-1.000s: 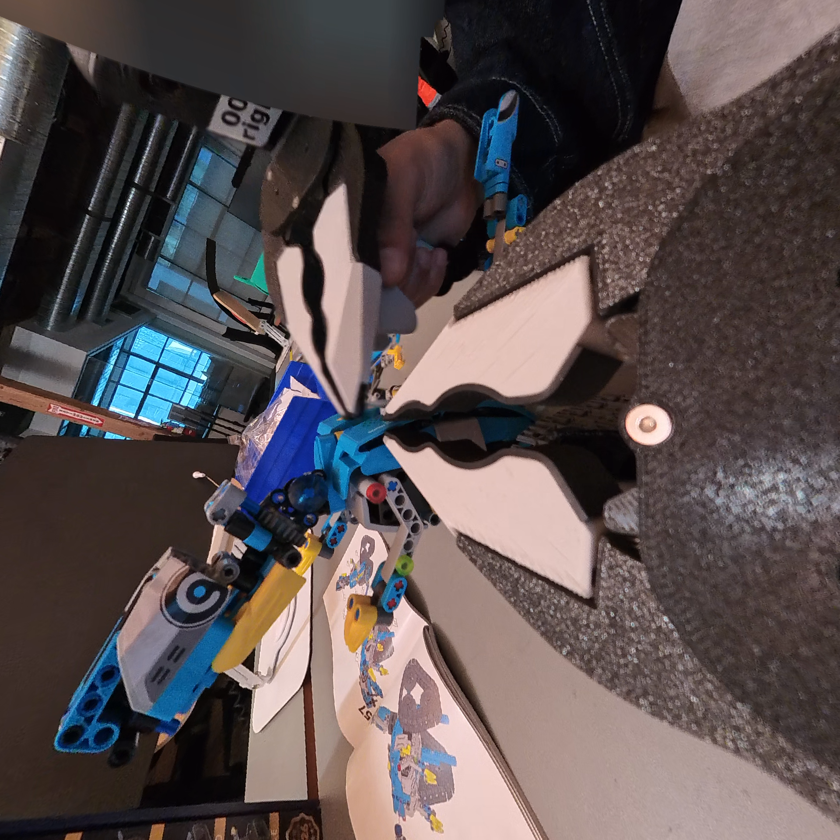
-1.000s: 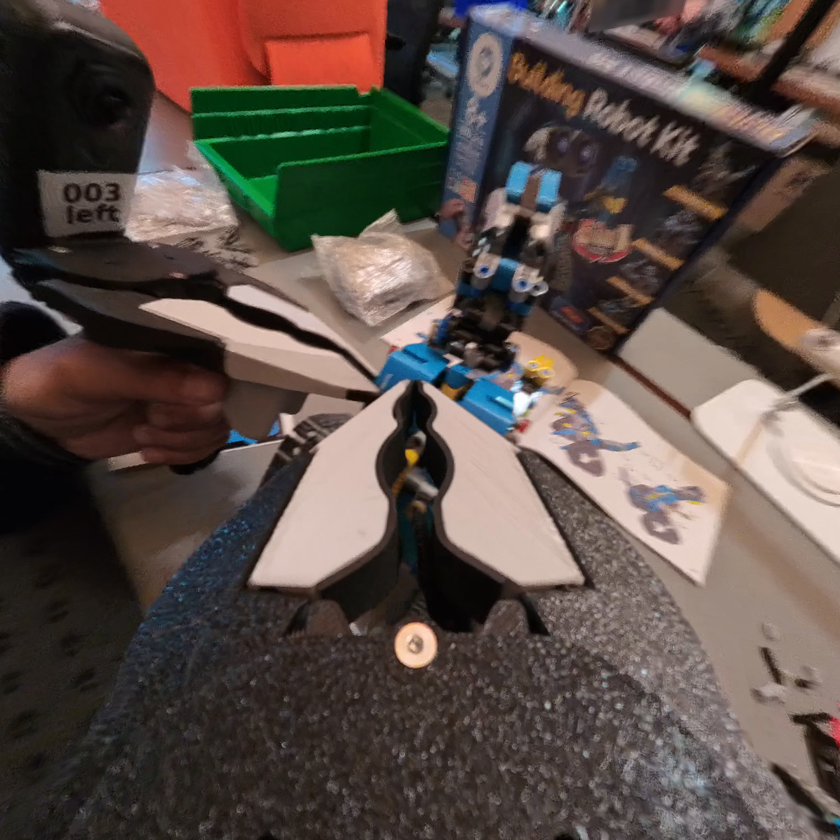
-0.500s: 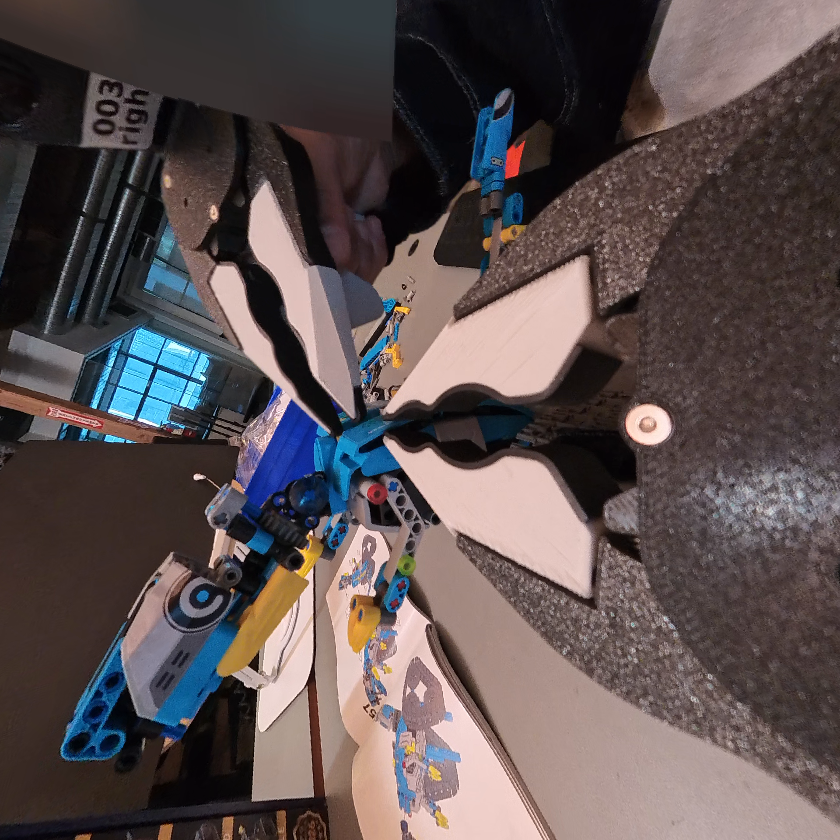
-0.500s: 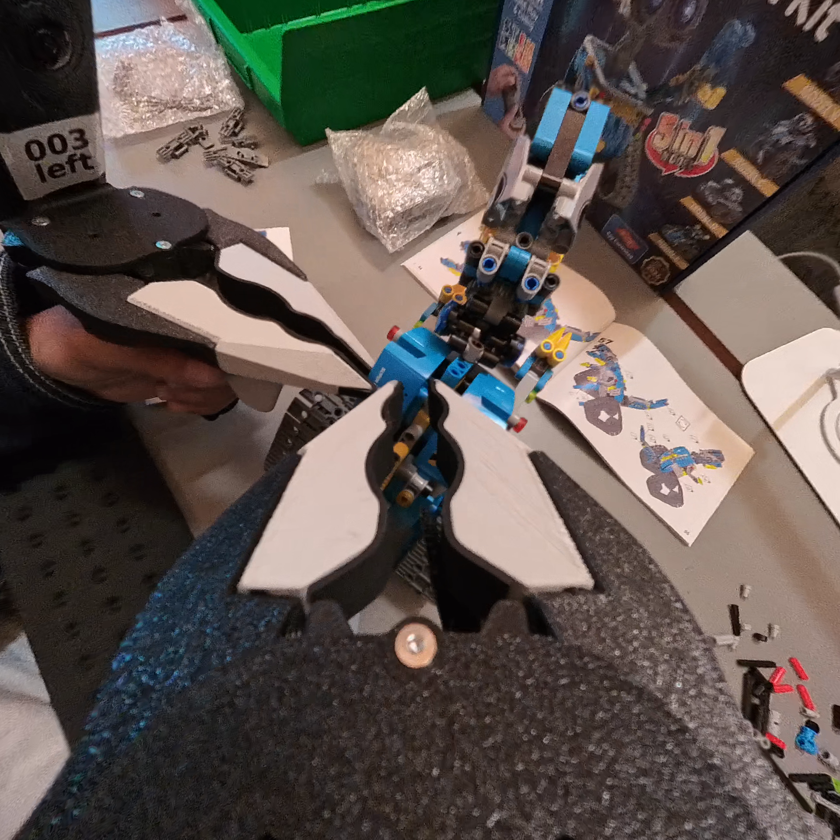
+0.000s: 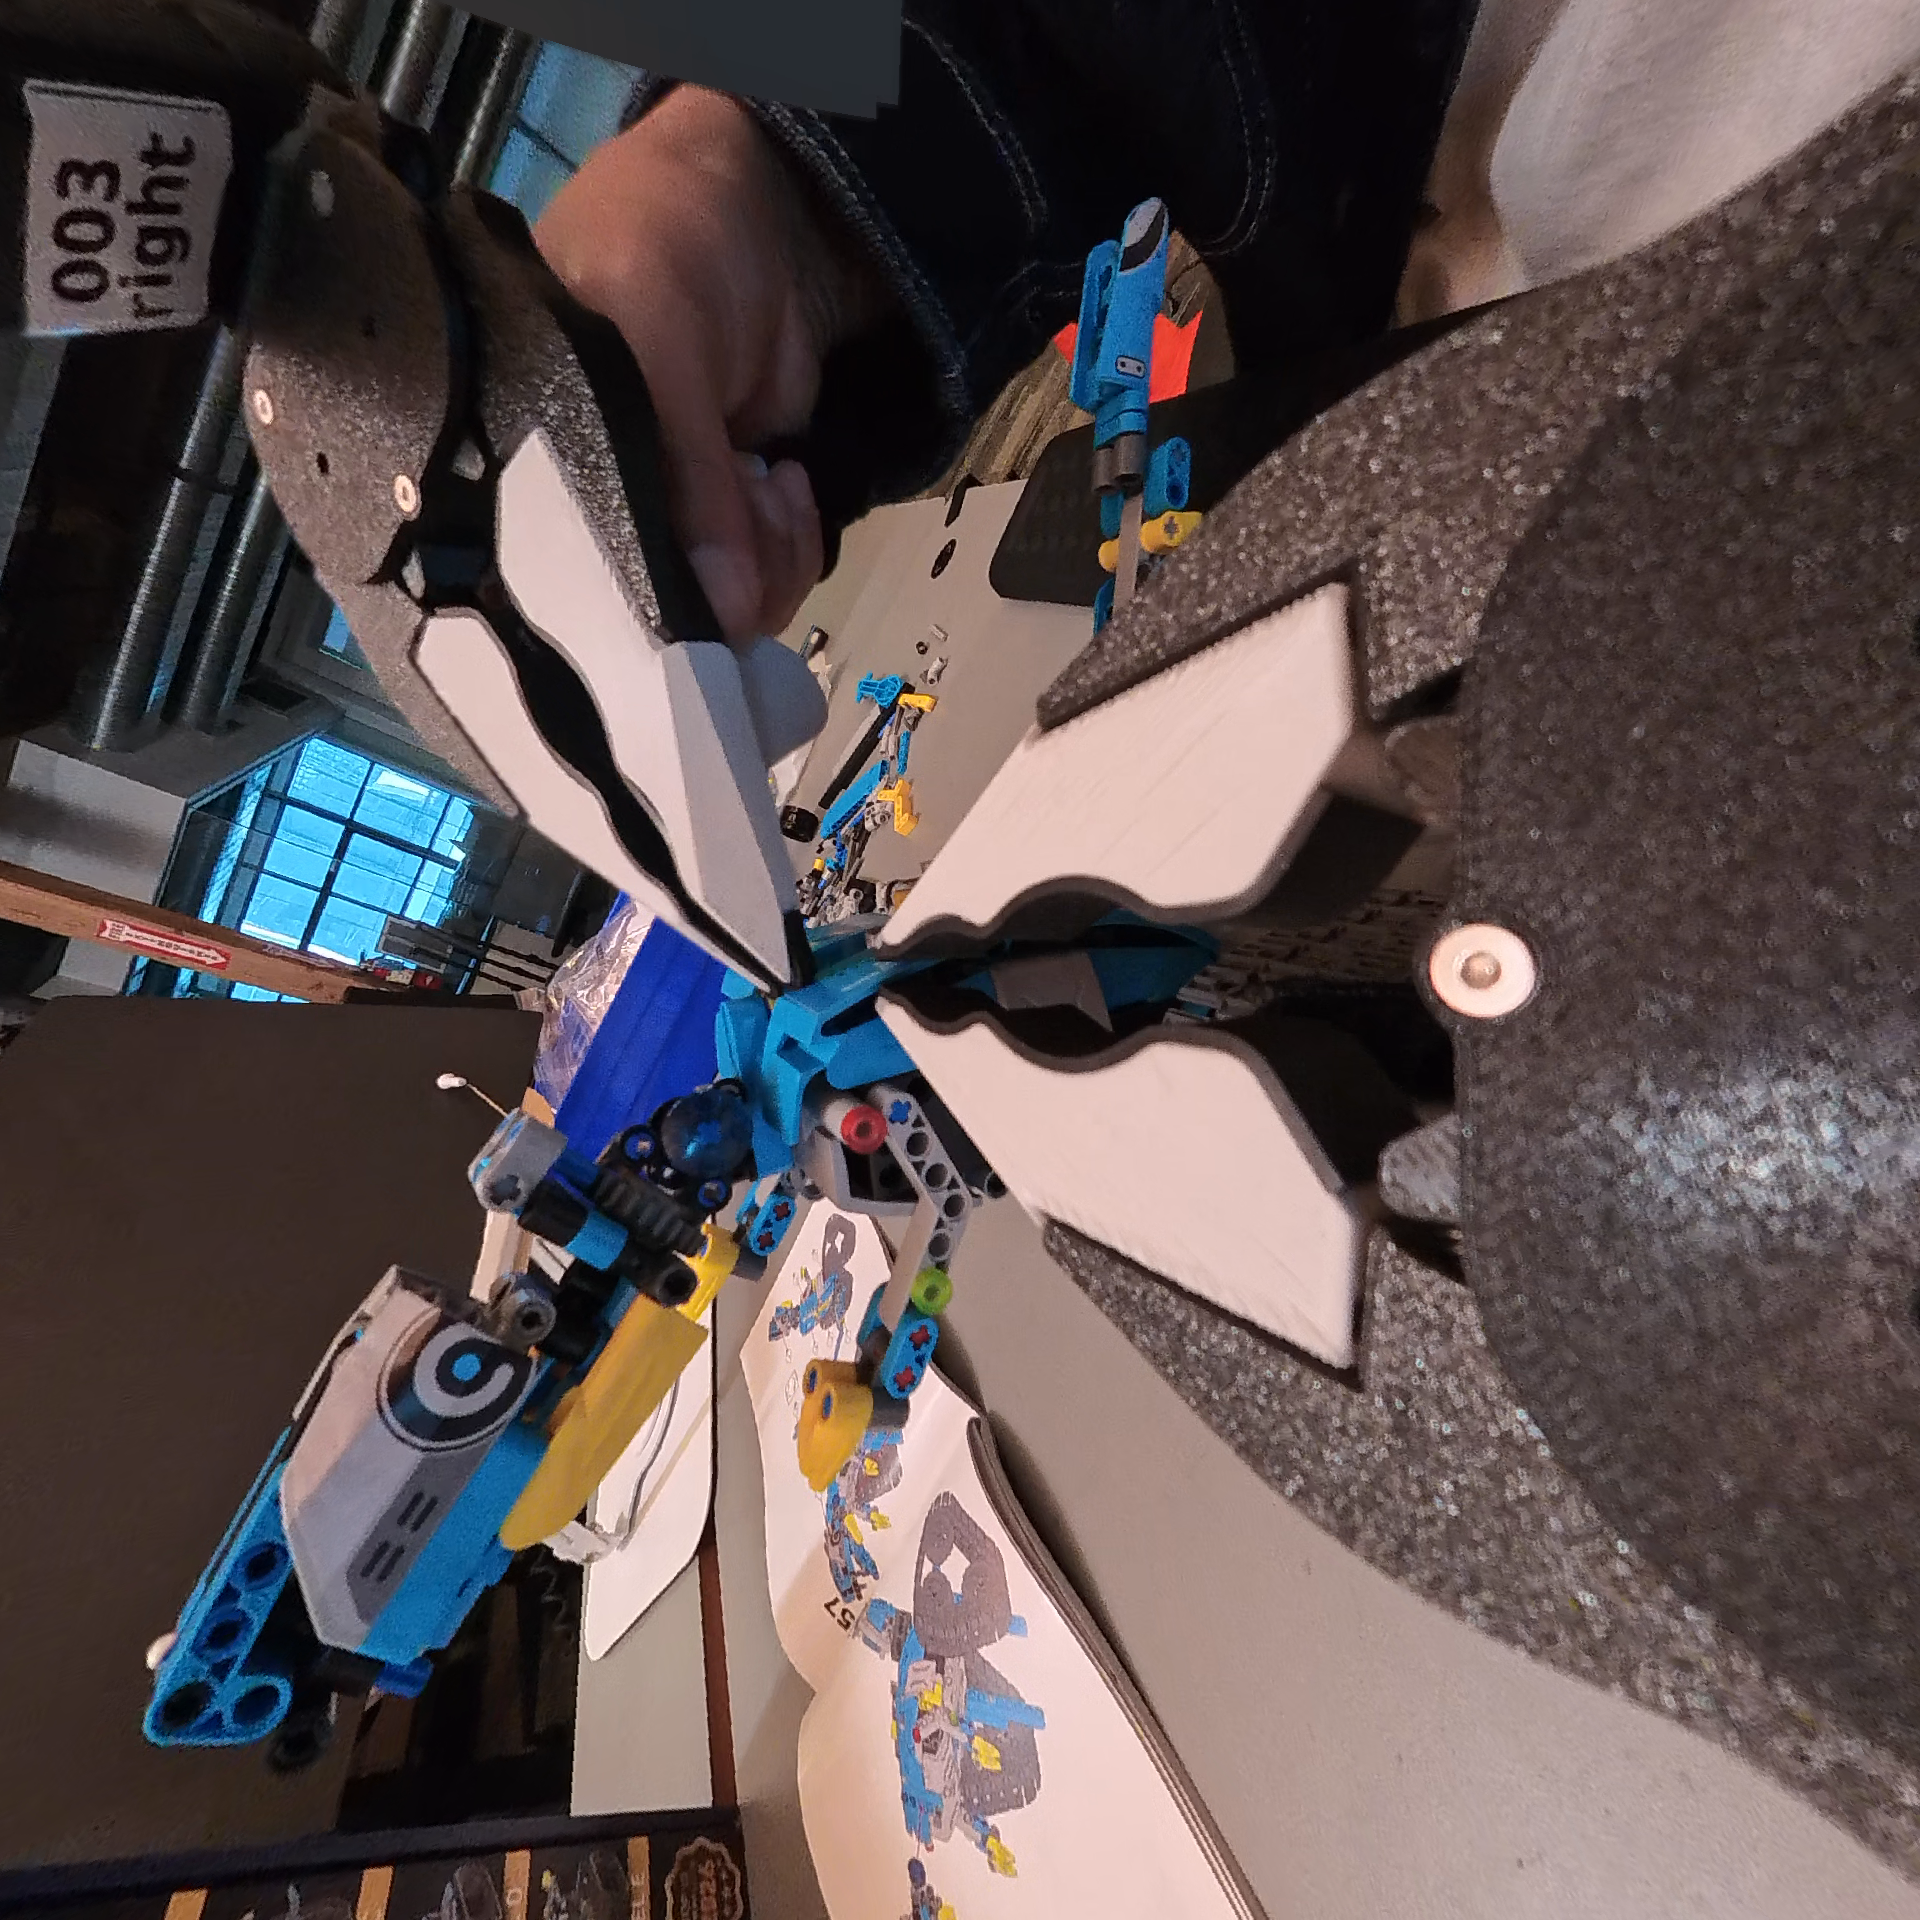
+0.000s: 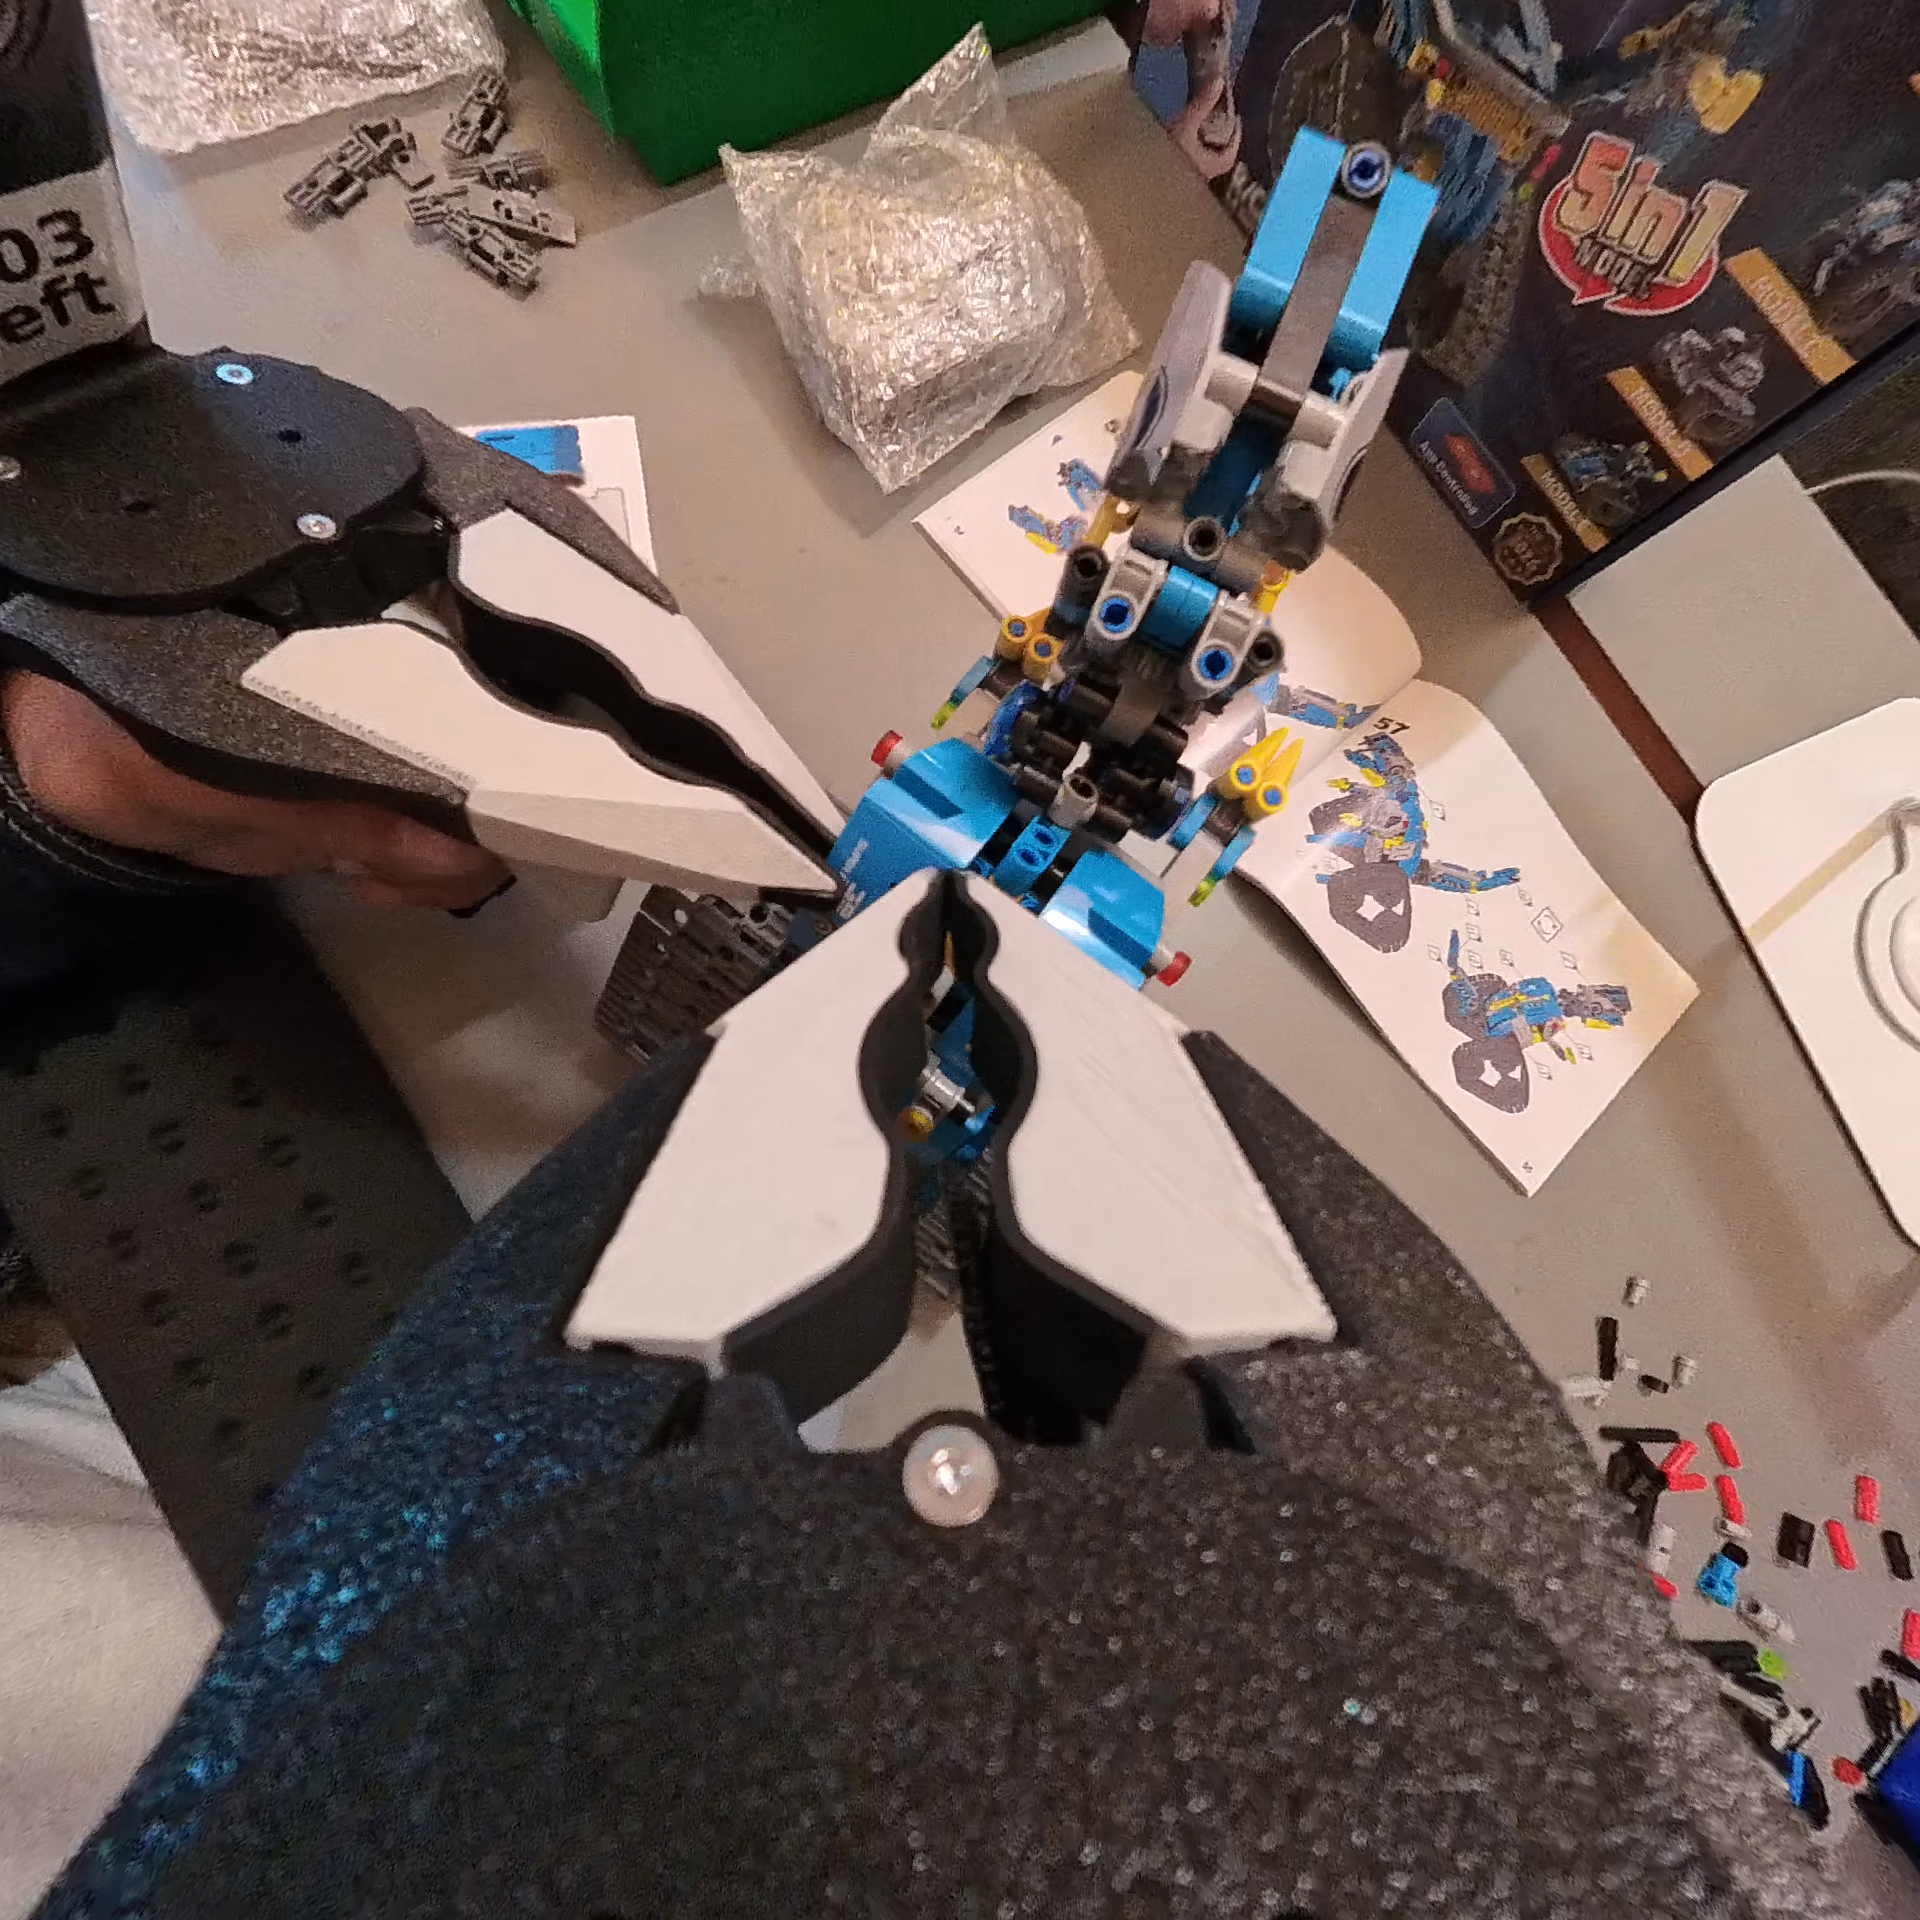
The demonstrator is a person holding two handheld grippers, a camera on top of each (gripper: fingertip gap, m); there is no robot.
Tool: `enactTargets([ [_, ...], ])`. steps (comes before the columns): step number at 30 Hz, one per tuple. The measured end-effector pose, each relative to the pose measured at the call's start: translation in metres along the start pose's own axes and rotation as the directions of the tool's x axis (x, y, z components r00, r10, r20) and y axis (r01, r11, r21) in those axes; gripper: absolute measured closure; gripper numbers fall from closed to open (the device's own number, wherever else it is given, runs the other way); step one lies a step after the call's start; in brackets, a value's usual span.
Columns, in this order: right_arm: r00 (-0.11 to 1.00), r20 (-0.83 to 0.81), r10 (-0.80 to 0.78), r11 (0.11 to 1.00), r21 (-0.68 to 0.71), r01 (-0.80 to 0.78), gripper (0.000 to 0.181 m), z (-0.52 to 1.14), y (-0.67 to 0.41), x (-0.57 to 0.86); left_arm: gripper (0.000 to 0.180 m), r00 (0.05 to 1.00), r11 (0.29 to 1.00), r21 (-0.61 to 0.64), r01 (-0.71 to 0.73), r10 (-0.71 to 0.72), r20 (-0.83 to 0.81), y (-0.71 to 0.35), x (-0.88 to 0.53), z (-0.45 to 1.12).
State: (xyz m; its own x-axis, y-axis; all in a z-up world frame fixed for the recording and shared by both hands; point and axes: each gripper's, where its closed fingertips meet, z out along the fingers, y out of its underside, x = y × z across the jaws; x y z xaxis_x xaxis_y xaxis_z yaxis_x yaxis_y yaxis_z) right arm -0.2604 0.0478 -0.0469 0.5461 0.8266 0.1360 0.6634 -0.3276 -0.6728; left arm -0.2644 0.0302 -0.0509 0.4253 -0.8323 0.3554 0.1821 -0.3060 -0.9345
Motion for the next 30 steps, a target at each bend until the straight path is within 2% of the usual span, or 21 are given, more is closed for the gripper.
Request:
enactTargets([
  [6,0.996,-0.053,-0.077,0.997,0.017,0.078,0.181,-0.002,0.001,-0.001,0.178,1.000,1.000,0.001,-0.001,0.001,-0.007,0.000,0.001,0.000],
  [11,0.997,-0.004,-0.080,0.997,0.017,0.080,0.181,-0.003,0.003,-0.011,0.178,1.000,1.000,0.002,-0.003,0.003,-0.010,0.000,0.001,0.000],
  [15,0.996,-0.056,-0.071,0.997,0.023,0.072,0.181,-0.006,0.003,-0.003,0.178,1.000,1.000,0.003,0.002,-0.002,-0.014,0.000,0.001,0.000],
  [18,0.980,-0.132,-0.148,0.989,-0.007,0.148,0.181,-0.004,0.004,0.002,0.178,1.000,1.000,0.003,0.002,-0.002,-0.015,0.000,0.001,0.000],
  [23,0.985,-0.107,-0.132,0.991,-0.045,0.127,0.178,-0.002,0.003,0.001,0.178,1.000,1.000,0.003,0.002,-0.002,-0.011,0.000,0.001,0.000],
  [30,0.993,0.036,-0.113,0.984,-0.134,0.117,0.172,-0.002,0.004,-0.004,0.178,1.000,1.000,0.000,-0.002,0.002,-0.011,0.000,0.002,0.000],
])
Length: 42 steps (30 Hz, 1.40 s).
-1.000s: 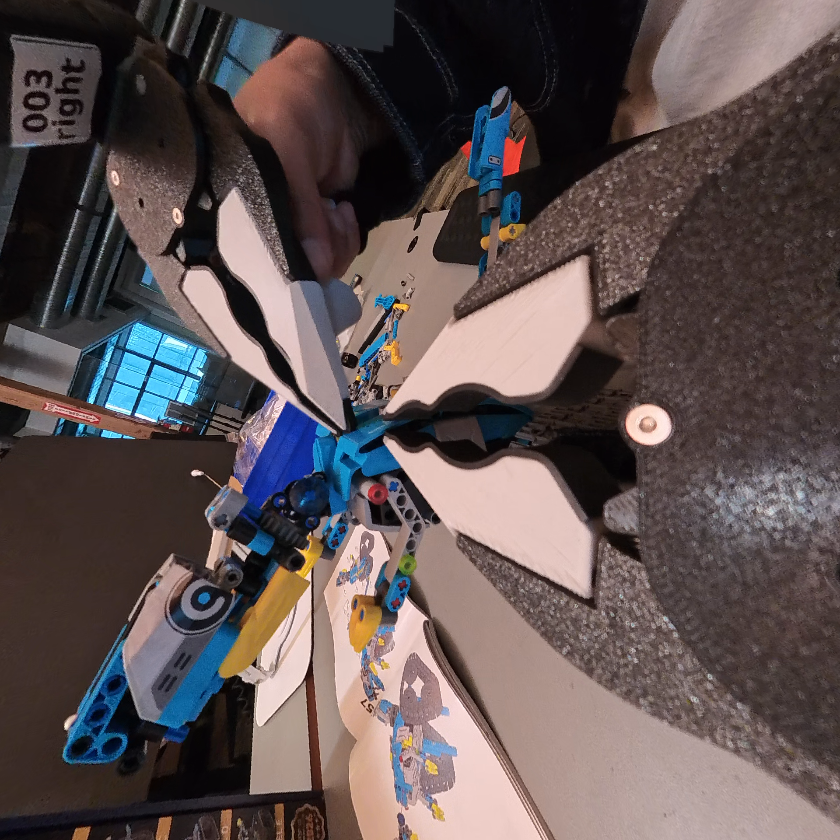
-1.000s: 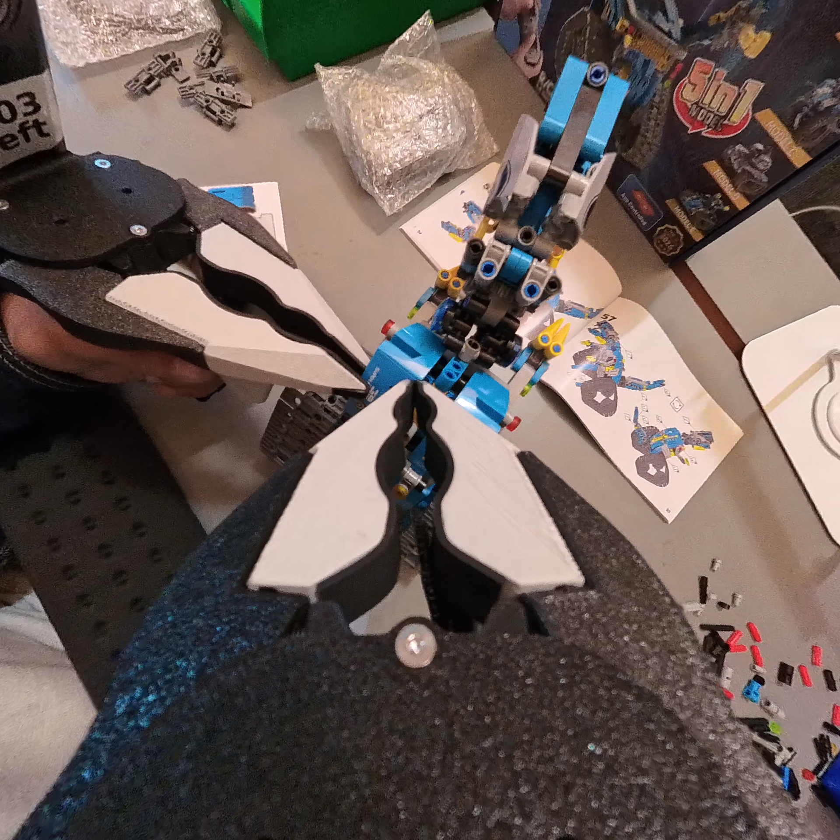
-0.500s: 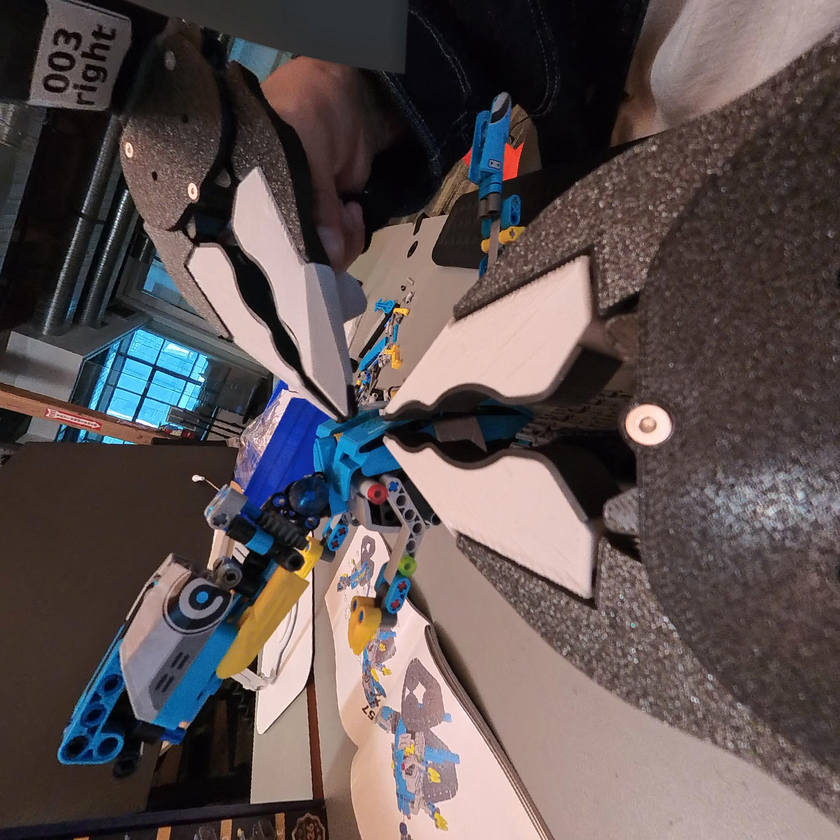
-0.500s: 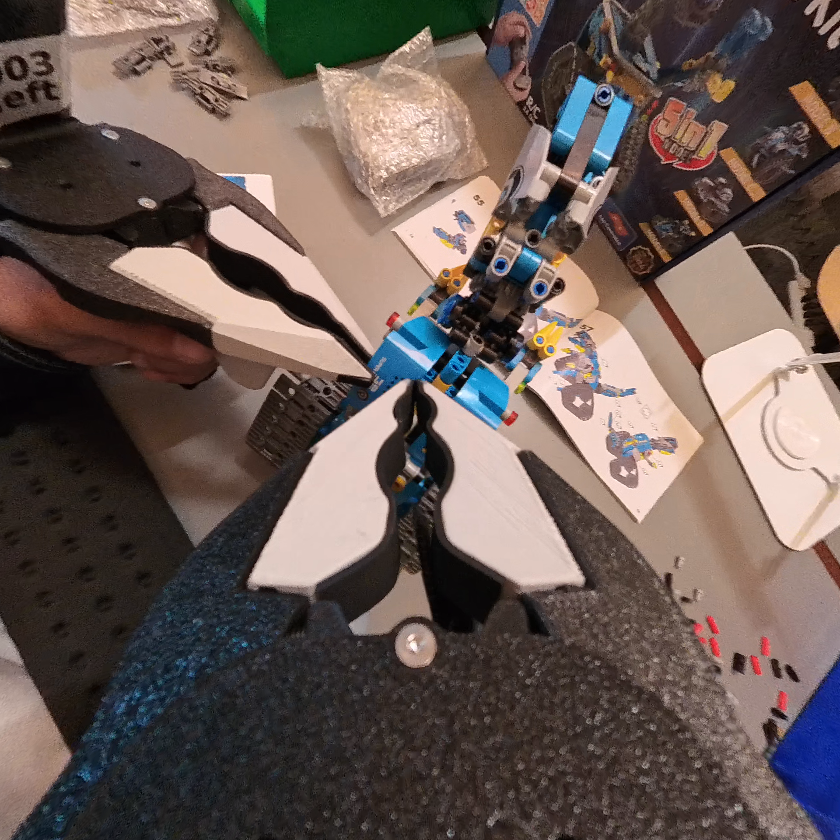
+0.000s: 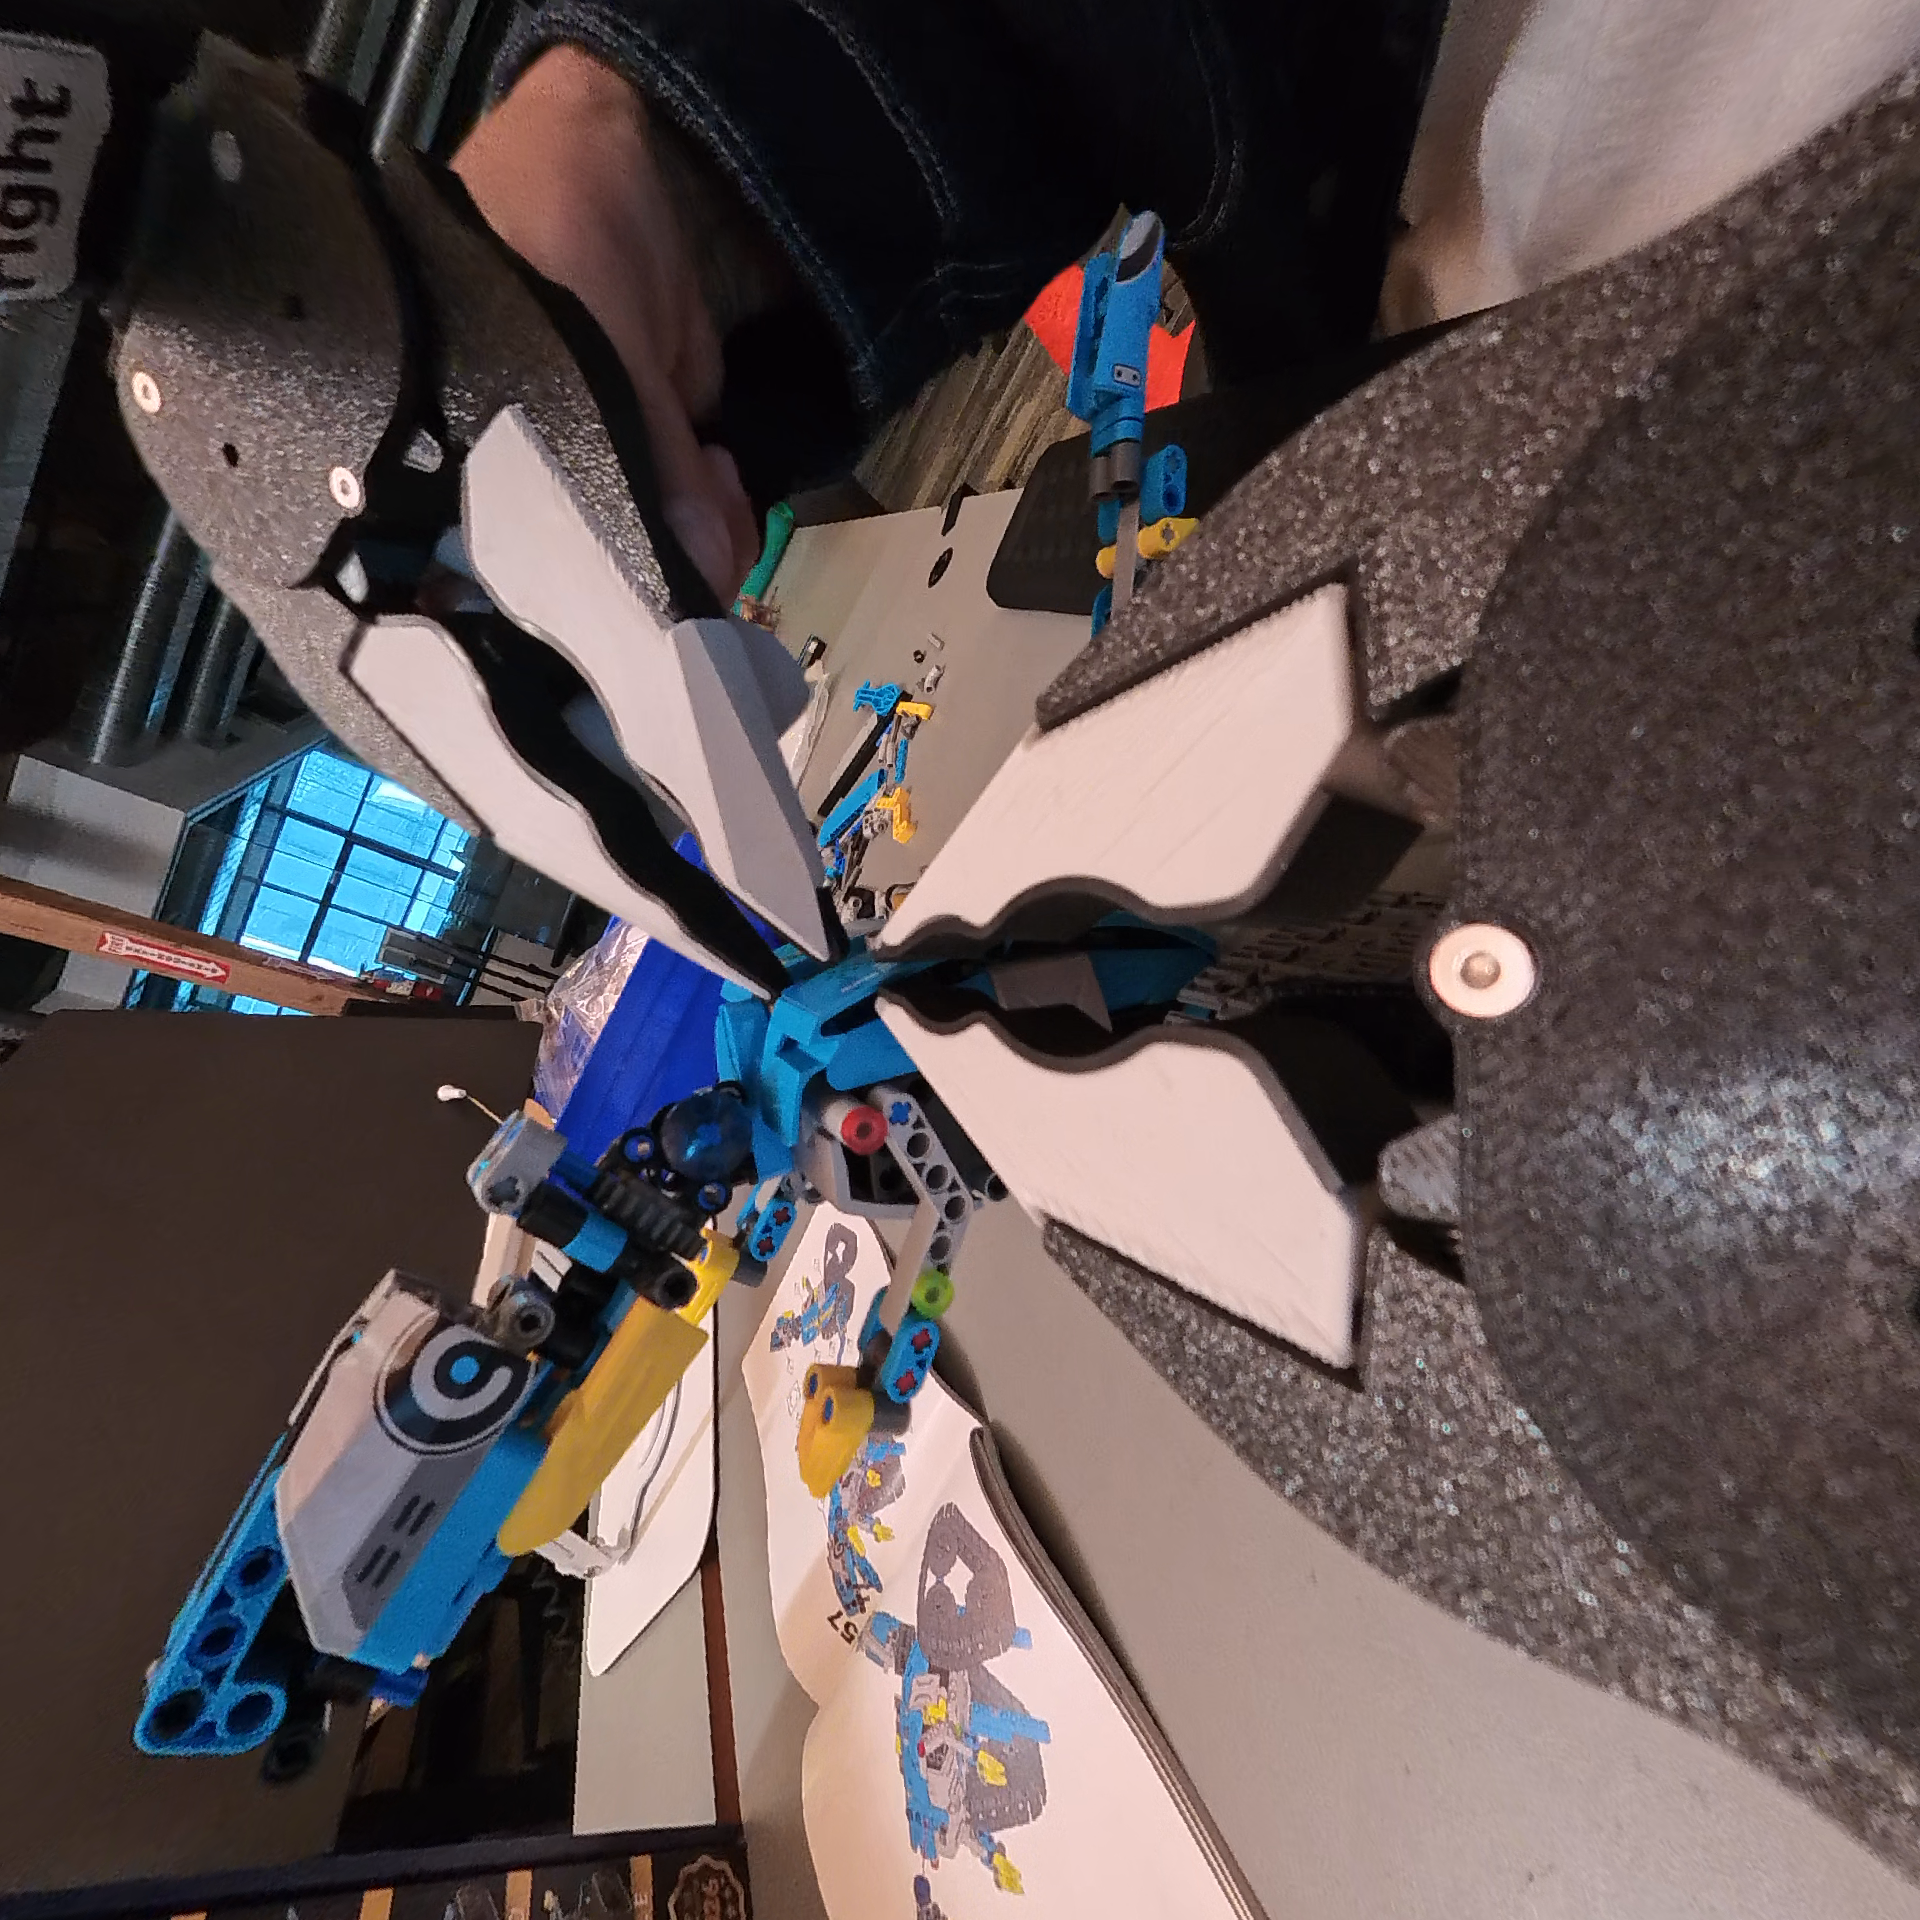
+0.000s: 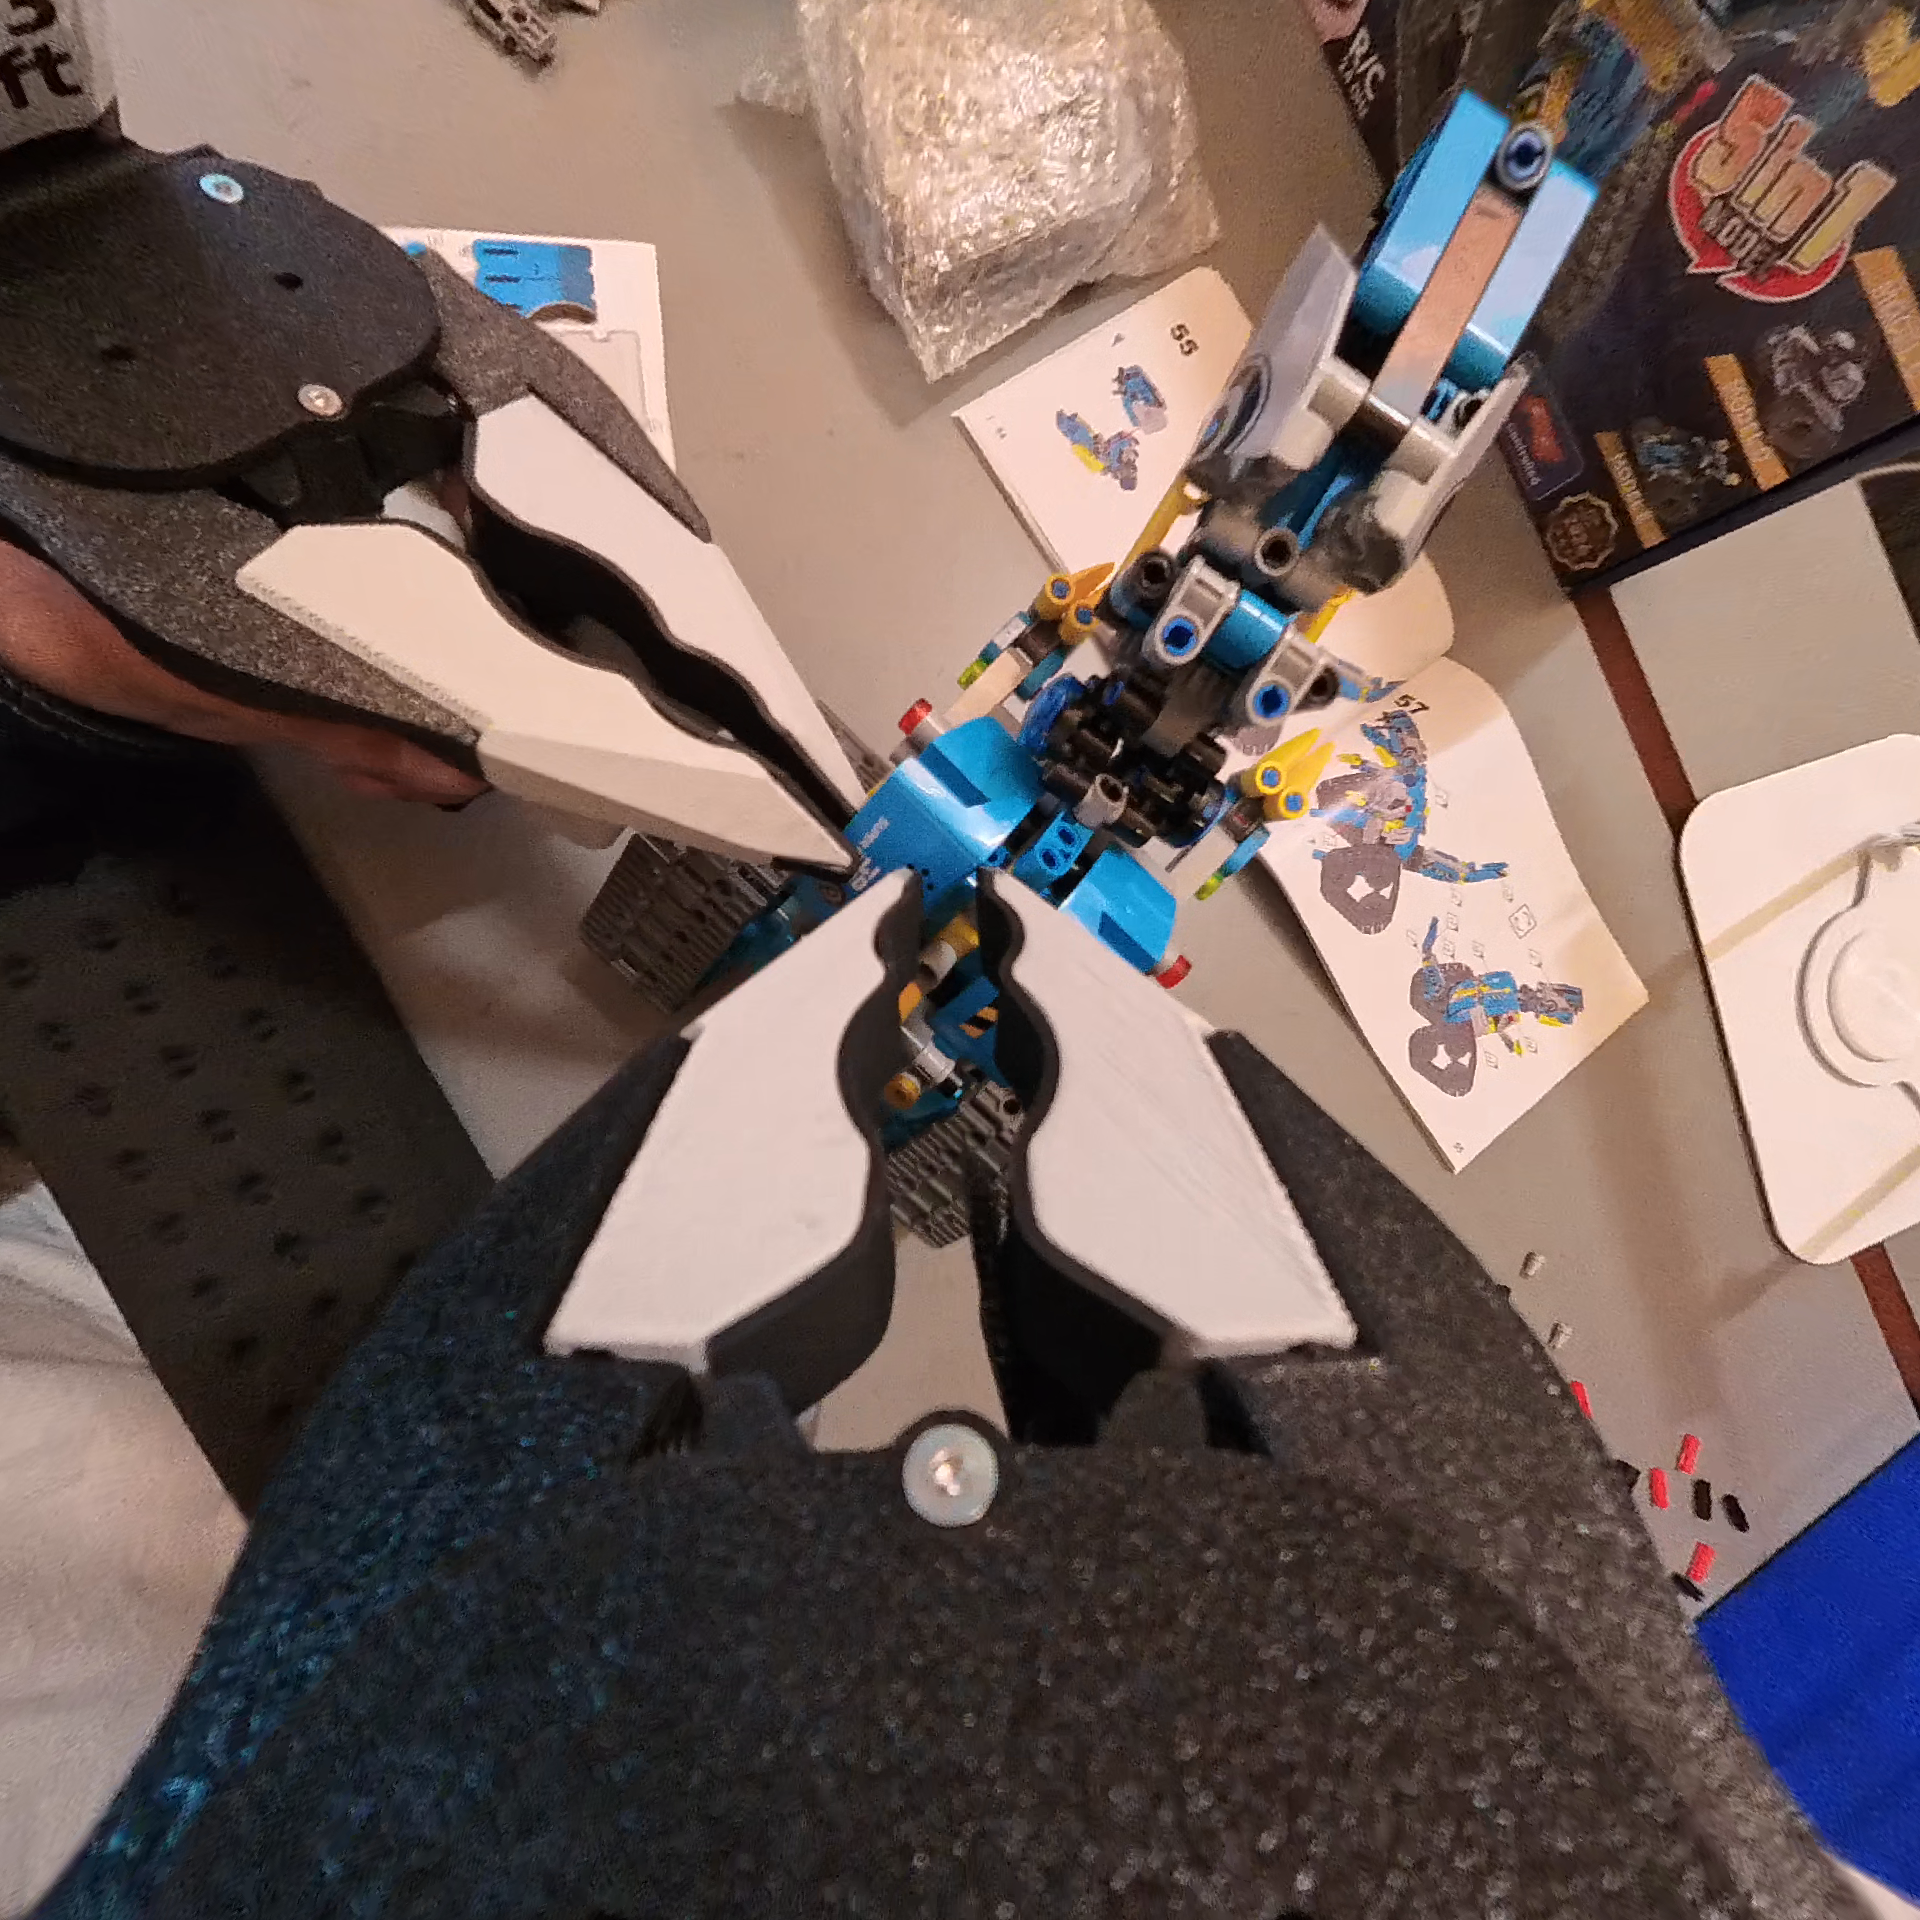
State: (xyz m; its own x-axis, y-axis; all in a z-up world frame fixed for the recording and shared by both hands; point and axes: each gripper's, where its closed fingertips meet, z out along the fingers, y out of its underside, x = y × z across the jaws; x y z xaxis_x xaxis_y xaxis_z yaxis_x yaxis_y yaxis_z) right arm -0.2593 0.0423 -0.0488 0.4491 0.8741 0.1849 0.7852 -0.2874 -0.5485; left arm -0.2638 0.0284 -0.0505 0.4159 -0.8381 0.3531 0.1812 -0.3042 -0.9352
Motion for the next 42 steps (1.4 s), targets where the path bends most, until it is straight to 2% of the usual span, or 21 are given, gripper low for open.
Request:
enactTargets([
  [3,1.000,0.015,-0.023,0.999,-0.038,0.024,0.178,0.000,0.000,0.003,0.179,1.000,1.000,0.000,0.006,-0.006,-0.006,0.000,0.001,0.000],
  [9,0.997,0.041,-0.071,0.985,-0.152,0.076,0.179,0.000,0.000,0.003,0.178,1.000,1.000,-0.003,-0.004,0.004,0.002,0.000,0.001,0.000],
  [14,0.996,0.036,-0.080,0.983,-0.162,0.085,0.181,0.001,0.000,0.003,0.178,1.000,1.000,-0.002,-0.001,0.001,0.005,0.000,0.000,0.000],
  [19,0.985,-0.007,-0.172,0.972,-0.160,0.169,0.181,0.000,0.000,0.003,0.178,1.000,1.000,-0.003,-0.005,0.005,0.007,0.000,0.000,0.000],
  [25,0.984,0.028,-0.173,0.978,-0.113,0.175,0.181,-0.003,0.002,-0.006,0.178,1.000,1.000,-0.003,-0.011,0.011,0.002,0.001,0.001,0.000],
  [34,0.995,-0.076,-0.065,0.998,0.014,0.066,0.179,-0.008,-0.001,0.008,0.178,1.000,1.000,-0.002,-0.008,0.008,-0.002,0.001,0.002,0.000],
  [37,0.997,-0.061,-0.041,0.998,0.035,0.043,0.173,-0.006,-0.002,0.004,0.179,1.000,1.000,-0.002,-0.008,0.008,-0.004,0.001,0.002,0.000],
  [42,0.999,-0.035,0.016,0.998,0.060,-0.014,0.174,-0.002,-0.001,0.002,0.179,1.000,1.000,-0.003,-0.010,0.010,-0.006,0.001,0.003,0.000],
])
